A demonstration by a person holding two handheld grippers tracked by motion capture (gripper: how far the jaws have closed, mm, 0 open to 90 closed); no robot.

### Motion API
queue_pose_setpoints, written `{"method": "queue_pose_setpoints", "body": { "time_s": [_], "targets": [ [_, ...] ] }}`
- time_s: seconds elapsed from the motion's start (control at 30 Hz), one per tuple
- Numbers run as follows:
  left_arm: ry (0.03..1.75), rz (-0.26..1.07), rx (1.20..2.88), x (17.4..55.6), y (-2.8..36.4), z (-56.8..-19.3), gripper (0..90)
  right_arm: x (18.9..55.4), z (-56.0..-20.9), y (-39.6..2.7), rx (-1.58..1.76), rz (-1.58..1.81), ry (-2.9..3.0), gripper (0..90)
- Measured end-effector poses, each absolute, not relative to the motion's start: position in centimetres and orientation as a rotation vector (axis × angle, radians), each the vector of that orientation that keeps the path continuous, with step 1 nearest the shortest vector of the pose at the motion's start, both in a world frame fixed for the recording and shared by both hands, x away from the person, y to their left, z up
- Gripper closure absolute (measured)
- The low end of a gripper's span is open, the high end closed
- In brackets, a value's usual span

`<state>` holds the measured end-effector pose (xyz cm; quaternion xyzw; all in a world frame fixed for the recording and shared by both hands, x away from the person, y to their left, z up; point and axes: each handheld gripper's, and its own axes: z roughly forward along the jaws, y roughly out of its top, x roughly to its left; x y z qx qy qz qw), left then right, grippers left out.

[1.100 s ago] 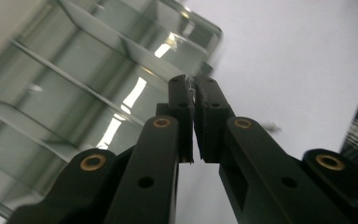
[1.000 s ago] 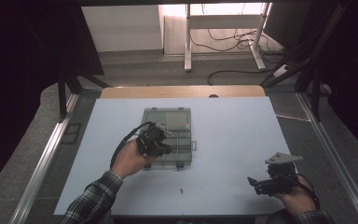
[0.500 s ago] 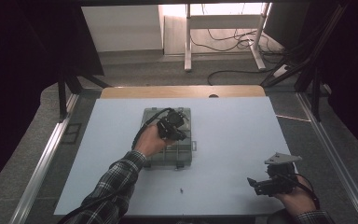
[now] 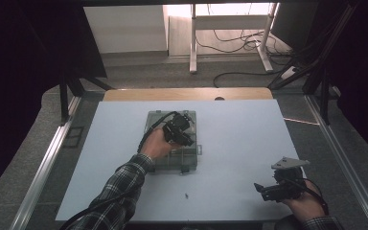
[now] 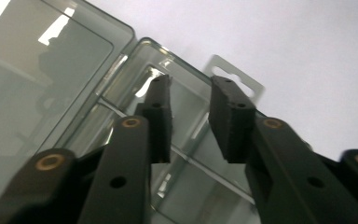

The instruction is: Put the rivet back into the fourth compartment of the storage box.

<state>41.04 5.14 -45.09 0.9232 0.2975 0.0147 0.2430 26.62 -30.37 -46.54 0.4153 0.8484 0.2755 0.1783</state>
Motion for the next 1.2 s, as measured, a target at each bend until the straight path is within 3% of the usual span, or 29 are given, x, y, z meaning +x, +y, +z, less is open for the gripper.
{"method": "queue_pose_setpoints", "body": {
  "time_s": [0.1,0.5,0.63,0.73,1.0,1.2],
  "targets": [
    [0.789,0.035,2.517,40.1,5.7,-44.6,62.5,26.6,-46.5,-30.4,1.174,0.779,2.400,0.0],
    [0.670,-0.016,2.486,33.1,8.3,-43.8,30.6,26.6,-46.5,-30.4,1.185,0.770,2.392,0.0],
    [0.651,-0.060,2.487,31.3,8.9,-44.3,24.9,26.6,-46.5,-30.4,1.187,0.770,2.392,0.0],
    [0.617,-0.081,2.516,30.4,8.9,-45.0,24.9,26.6,-46.5,-30.4,1.185,0.769,2.393,0.0],
    [0.607,-0.067,2.610,30.3,7.6,-47.4,37.8,26.6,-46.6,-30.4,1.185,0.769,2.395,0.0],
    [0.614,-0.040,2.682,30.7,6.4,-48.9,40.3,26.6,-46.6,-30.4,1.181,0.769,2.400,0.0]
  ]
}}
